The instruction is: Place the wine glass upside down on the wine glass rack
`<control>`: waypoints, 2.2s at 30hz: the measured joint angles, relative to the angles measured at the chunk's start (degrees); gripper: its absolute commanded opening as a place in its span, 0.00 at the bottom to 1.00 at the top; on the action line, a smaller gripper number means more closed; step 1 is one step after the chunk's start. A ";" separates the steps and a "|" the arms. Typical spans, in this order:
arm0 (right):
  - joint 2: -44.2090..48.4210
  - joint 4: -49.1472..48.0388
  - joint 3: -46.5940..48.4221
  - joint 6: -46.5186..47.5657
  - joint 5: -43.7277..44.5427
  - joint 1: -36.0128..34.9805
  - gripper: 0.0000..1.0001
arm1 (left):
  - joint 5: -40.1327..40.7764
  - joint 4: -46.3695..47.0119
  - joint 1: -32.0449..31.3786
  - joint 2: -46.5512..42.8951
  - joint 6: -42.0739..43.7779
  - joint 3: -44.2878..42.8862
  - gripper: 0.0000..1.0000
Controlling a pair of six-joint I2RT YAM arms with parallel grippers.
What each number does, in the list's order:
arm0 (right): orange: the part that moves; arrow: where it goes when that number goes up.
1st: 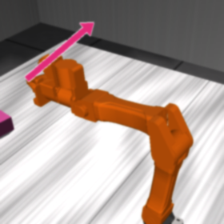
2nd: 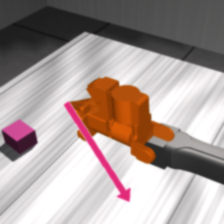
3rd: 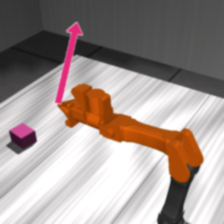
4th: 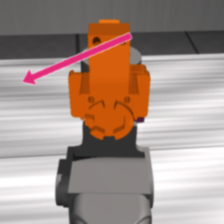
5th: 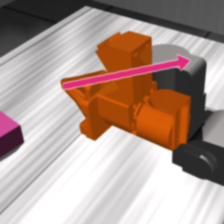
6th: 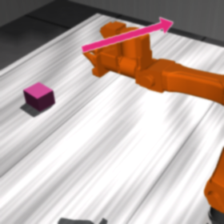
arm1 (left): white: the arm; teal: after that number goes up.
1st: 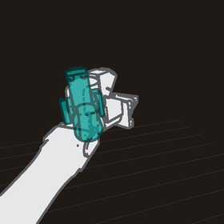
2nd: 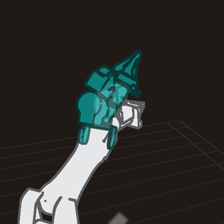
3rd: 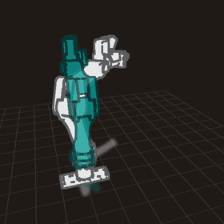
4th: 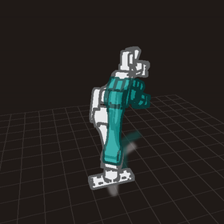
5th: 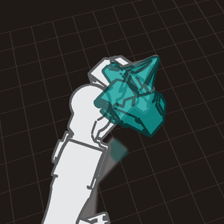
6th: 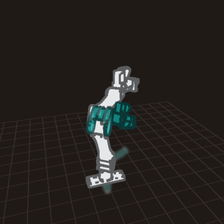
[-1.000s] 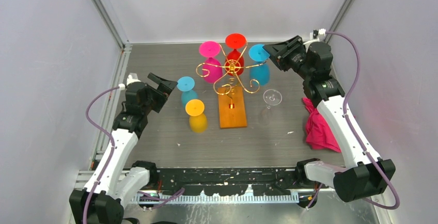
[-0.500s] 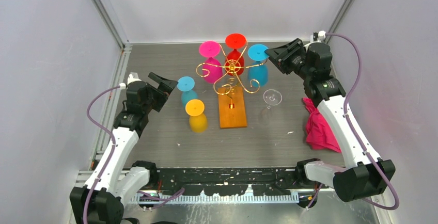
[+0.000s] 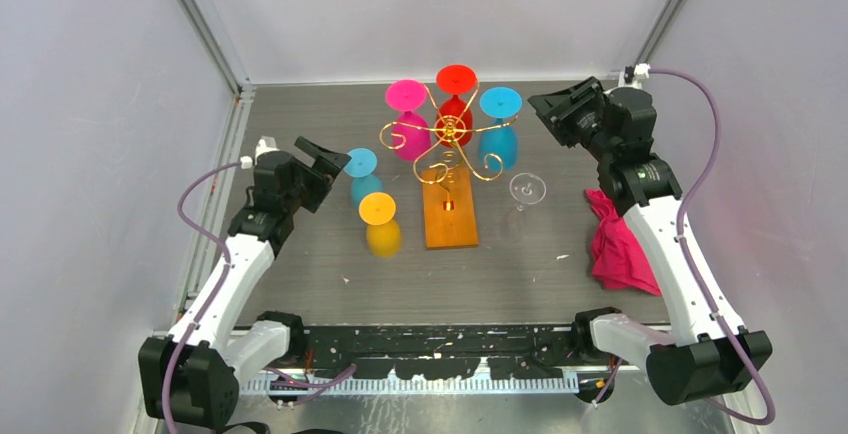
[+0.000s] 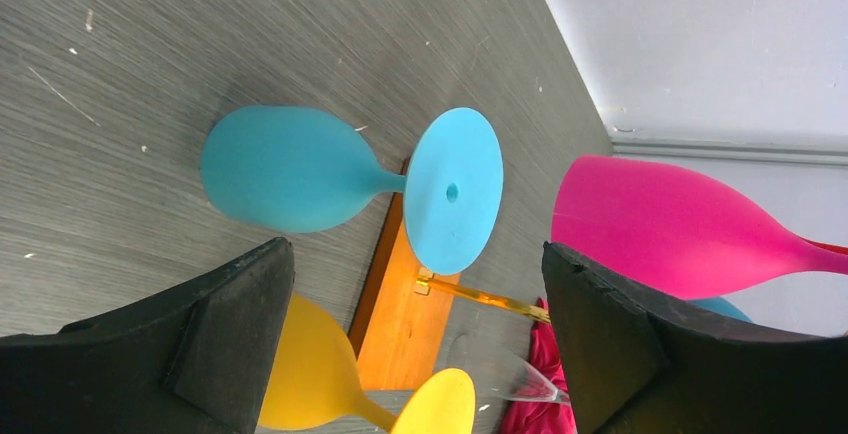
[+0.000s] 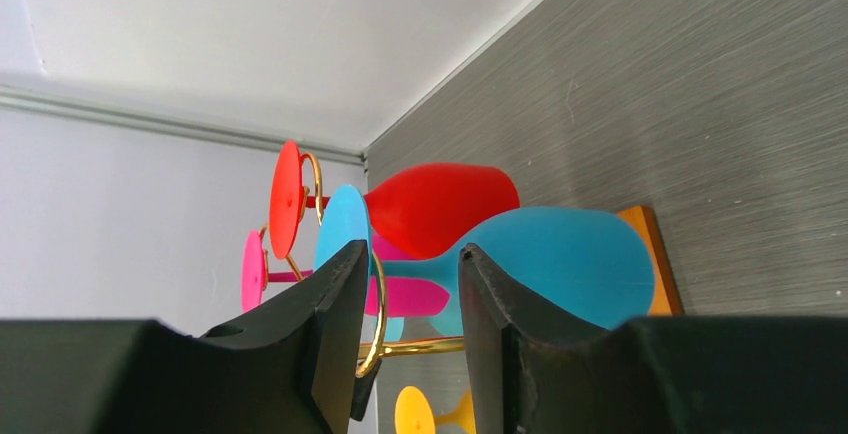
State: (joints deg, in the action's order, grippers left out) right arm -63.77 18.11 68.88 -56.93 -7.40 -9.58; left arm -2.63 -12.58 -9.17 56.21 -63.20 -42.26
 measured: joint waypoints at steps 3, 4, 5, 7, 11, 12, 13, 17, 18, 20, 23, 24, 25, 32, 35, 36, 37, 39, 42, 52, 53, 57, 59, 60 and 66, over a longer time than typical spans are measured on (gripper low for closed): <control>0.81 0.50 0.00 0.15 1.38 0.44 0.45 | 0.02 1.05 -0.81 1.68 -0.85 -0.04 0.92; 1.01 0.52 0.00 0.17 1.68 0.50 0.45 | 0.02 1.36 -1.05 2.10 -0.98 -0.04 0.91; 1.18 0.61 0.00 0.24 2.08 0.70 0.45 | 0.02 1.84 -1.38 2.60 -1.14 -0.04 0.91; 1.42 0.79 0.00 0.28 2.71 0.83 0.45 | 0.04 2.97 -2.01 3.72 -1.36 -0.09 0.89; 1.53 0.83 0.00 0.33 3.63 1.09 0.45 | 0.17 4.72 -2.75 5.55 -2.36 -0.11 0.84; 1.53 0.85 0.00 0.39 3.78 1.11 0.45 | 0.28 5.25 -2.84 5.86 -2.64 -0.11 0.82; 1.53 0.85 0.00 0.46 3.87 1.20 0.44 | 0.50 5.95 -2.91 6.16 -2.84 -0.11 0.81; 1.53 0.85 0.00 0.59 4.17 1.25 0.44 | 1.20 8.09 -3.21 6.73 -4.09 -0.11 0.74; 1.53 0.87 0.00 0.66 4.24 1.27 0.44 | 1.51 8.63 -3.21 6.95 -4.31 -0.09 0.72; 1.53 0.85 0.00 0.70 4.44 1.36 0.44 | 2.05 9.97 -3.21 7.52 -4.96 -0.07 0.67; 1.51 0.85 0.00 0.72 4.79 1.46 0.44 | 2.51 11.63 -3.21 8.66 -5.70 0.00 0.63; 1.51 0.85 0.00 0.72 4.83 1.46 0.44 | 2.56 12.11 -3.21 9.07 -5.84 0.00 0.61; 1.51 0.87 0.00 0.72 4.94 1.44 0.43 | 2.56 12.52 -3.21 9.42 -5.90 0.02 0.60; 1.46 0.85 0.02 0.72 5.46 1.46 0.43 | 2.32 14.29 -3.21 10.36 -6.67 0.61 0.53; 1.40 0.85 0.00 0.72 5.68 1.44 0.42 | 1.88 15.30 -3.21 10.36 -6.84 1.29 0.48; 1.36 0.83 0.00 0.72 5.79 1.46 0.42 | 1.64 15.61 -3.21 10.36 -6.84 1.68 0.46; 1.27 0.83 0.00 0.72 5.86 1.46 0.42 | 1.51 15.78 -3.21 10.36 -6.86 1.97 0.44; 1.14 0.83 0.02 0.72 5.90 1.44 0.42 | 1.33 16.06 -3.21 10.36 -6.88 2.78 0.40; 1.09 0.83 0.00 0.72 5.92 1.46 0.42 | 1.22 16.26 -3.21 10.29 -6.86 3.96 0.32; 1.09 1.07 0.02 0.83 5.95 1.46 0.40 | 1.22 17.55 -3.21 8.31 -7.17 6.29 0.24; 1.09 1.18 0.02 0.87 5.95 1.46 0.40 | 1.46 17.64 -3.21 8.26 -7.19 6.29 0.24; 1.09 1.81 0.02 0.94 6.93 1.46 0.40 | 2.82 18.27 -3.30 8.00 -7.30 6.58 0.20; 1.09 2.19 0.04 0.98 7.39 1.46 0.39 | 3.56 18.93 -3.39 7.85 -7.34 6.88 0.15; 1.09 2.51 0.13 1.07 7.56 1.46 0.40 | 3.93 19.28 -3.45 7.78 -7.41 7.08 0.14; 1.11 3.61 0.98 1.33 8.33 1.46 0.39 | 5.22 23.71 -3.96 7.63 -8.55 7.87 0.01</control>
State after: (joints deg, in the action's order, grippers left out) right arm -62.65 21.71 69.87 -55.59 0.93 -8.12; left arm 2.59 11.14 -13.13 63.83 -71.75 -34.39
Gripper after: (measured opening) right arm 0.394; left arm 0.029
